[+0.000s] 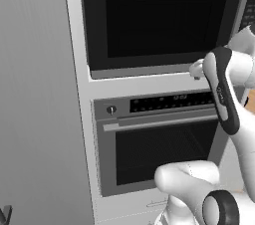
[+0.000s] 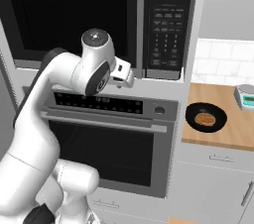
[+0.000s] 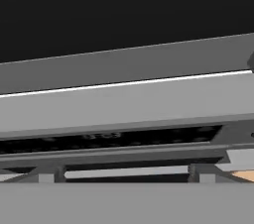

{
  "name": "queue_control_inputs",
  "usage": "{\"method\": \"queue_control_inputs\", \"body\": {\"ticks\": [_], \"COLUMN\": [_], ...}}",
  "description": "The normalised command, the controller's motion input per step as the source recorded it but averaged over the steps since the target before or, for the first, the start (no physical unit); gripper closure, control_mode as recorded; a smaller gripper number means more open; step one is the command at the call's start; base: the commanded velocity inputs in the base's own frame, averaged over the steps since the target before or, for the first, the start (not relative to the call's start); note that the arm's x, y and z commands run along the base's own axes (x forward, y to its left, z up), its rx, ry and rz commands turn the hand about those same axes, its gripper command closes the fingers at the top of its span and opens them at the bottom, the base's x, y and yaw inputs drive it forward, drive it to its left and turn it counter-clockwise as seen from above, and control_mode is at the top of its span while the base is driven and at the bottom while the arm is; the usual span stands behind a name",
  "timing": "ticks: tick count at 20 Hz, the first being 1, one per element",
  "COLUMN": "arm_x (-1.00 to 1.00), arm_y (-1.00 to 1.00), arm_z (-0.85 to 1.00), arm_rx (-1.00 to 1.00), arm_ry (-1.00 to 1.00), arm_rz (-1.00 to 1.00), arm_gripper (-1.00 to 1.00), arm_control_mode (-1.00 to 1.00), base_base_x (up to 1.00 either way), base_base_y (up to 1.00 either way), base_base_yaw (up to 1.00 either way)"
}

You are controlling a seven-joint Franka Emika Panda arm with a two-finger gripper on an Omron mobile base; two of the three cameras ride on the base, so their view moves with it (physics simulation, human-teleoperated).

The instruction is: Open the microwave, place the bowl with waffle inside the microwave, then close the microwave door and turn it on.

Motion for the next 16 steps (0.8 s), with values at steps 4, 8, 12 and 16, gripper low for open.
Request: {"method": "queue_control_inputs", "body": {"ticks": [4,8,12,16], "arm_x": [-0.02,0.0,0.0,0.23], "arm_y": [-0.63,-0.65,-0.5,-0.26], "arm_z": [0.75,0.8,0.48,0.21], "arm_rx": [0.01,0.03,0.01,0.0], "arm_ry": [-0.08,-0.15,-0.33,-0.19], "arm_rz": [-0.03,-0.06,-0.05,-0.07], "arm_gripper": [-1.0,-1.0,-1.0,-1.0], "arm_control_mode": [-1.0,-1.0,-1.0,-1.0], "base_base_x": [0.0,0.0,0.0,0.0], "base_base_y": [0.0,0.0,0.0,0.0], "base_base_yaw": [0.0,0.0,0.0,0.0]}}
